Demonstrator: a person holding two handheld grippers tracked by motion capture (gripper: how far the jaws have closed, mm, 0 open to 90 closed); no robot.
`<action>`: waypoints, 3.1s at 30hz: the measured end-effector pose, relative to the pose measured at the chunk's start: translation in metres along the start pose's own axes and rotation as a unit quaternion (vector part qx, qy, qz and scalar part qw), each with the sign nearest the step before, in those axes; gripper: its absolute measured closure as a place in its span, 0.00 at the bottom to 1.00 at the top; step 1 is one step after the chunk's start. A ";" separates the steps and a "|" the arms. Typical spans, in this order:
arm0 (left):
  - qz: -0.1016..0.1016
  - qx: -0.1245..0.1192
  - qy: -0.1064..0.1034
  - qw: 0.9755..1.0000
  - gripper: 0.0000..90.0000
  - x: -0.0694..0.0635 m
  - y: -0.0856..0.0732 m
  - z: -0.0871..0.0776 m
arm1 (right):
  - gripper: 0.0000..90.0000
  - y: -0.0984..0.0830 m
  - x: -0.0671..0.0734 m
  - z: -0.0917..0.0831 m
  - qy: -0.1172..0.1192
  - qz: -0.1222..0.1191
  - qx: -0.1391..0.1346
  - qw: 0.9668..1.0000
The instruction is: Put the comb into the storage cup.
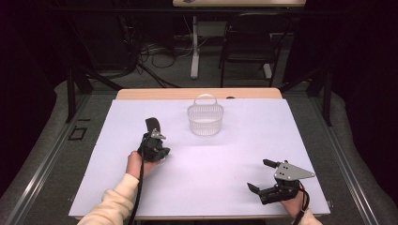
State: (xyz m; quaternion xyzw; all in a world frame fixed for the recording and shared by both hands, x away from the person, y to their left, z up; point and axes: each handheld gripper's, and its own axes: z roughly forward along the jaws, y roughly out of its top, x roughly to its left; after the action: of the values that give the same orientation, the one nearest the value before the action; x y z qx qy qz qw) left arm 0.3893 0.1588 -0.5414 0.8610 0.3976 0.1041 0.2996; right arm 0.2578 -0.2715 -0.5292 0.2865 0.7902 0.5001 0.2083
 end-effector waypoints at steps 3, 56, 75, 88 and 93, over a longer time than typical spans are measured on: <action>0.000 0.002 0.003 1.000 1.00 0.001 -0.002 -0.001 | 0.00 0.000 0.000 -0.001 -0.002 0.000 -0.003 1.000; -0.032 0.019 0.059 0.998 1.00 0.036 -0.019 -0.015 | 0.00 -0.001 0.001 -0.001 -0.003 0.000 0.005 1.000; -0.034 0.018 0.065 0.997 1.00 0.042 -0.021 -0.016 | 0.00 -0.001 0.001 0.000 -0.004 0.002 0.007 1.000; -0.035 0.018 0.072 0.997 1.00 0.045 -0.022 -0.016 | 0.00 -0.001 0.001 0.000 -0.002 0.001 0.009 1.000; -0.035 0.018 0.076 0.996 1.00 0.046 -0.022 -0.016 | 0.00 -0.001 0.001 0.000 -0.002 0.001 0.010 1.000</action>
State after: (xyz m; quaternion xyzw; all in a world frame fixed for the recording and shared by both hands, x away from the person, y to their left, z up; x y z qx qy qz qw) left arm 0.3992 0.2115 -0.5447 0.8415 0.4510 0.1510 0.2564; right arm 0.2571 -0.2715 -0.5301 0.2906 0.7942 0.4921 0.2064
